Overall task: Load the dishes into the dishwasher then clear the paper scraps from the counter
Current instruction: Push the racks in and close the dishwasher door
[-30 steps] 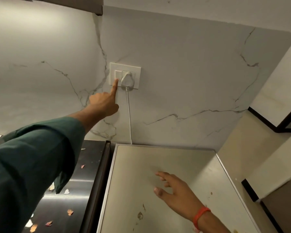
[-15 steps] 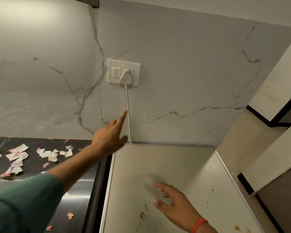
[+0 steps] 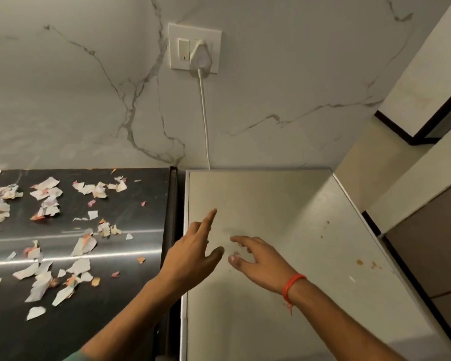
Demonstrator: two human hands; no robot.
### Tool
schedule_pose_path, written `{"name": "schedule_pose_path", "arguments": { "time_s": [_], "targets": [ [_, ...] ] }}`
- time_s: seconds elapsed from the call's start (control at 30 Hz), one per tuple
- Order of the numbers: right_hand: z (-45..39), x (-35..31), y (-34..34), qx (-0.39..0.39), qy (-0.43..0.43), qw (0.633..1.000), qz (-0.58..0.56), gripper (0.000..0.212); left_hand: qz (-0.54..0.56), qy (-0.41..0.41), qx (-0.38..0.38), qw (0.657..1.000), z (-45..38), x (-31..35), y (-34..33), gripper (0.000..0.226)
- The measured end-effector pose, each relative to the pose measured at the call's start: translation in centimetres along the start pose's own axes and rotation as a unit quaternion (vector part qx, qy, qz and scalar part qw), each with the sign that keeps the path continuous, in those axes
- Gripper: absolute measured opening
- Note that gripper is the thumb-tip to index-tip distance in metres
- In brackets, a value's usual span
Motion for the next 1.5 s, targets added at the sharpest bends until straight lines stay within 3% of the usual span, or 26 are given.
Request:
{"name": "schedule_pose_path", "arguments": {
  "time_s": [0.53, 0.83, 1.0, 1.27, 1.5],
  "targets": [
    [11.5, 2.5, -5.3, -0.021, -0.008, 0.998, 0.05, 0.056, -0.013, 0.017, -0.074, 0.997, 13.8, 2.4, -5.1, 0.078],
    [18.8, 5.9, -6.2, -0.034, 0.034, 0.997, 0.067, 0.057, -0.107, 0.023, -0.108, 0.988, 22.9, 4.6, -8.4, 0.082],
    [21.9, 9.6, -8.2, -0.047, 0.06, 0.98, 0.183, 0.063, -0.203, 0.029, -0.1, 0.974, 27.3, 2.8, -10.2, 0.092],
    [23.2, 12.3, -8.6, -0.005, 0.06, 0.972, 0.228, 0.067, -0.223, 0.046, -0.089, 0.97, 28.5, 2.7, -10.0, 0.096],
    [24.6, 14.6, -10.0, 0.039, 0.01, 0.982, 0.185, 0.059, -0.272, -0.021, -0.094, 0.957, 26.1, -0.4, -11.7, 0.104]
  ]
}}
Point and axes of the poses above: each hand's wrist, its own z-axis away from the middle knuckle, its own y-axis out of the back of the hand, x = y × z, the point moved 8 cm from there along -z, towards the middle knuckle, and after that the axes turned 4 degrees about x, right-handed, at the moved point
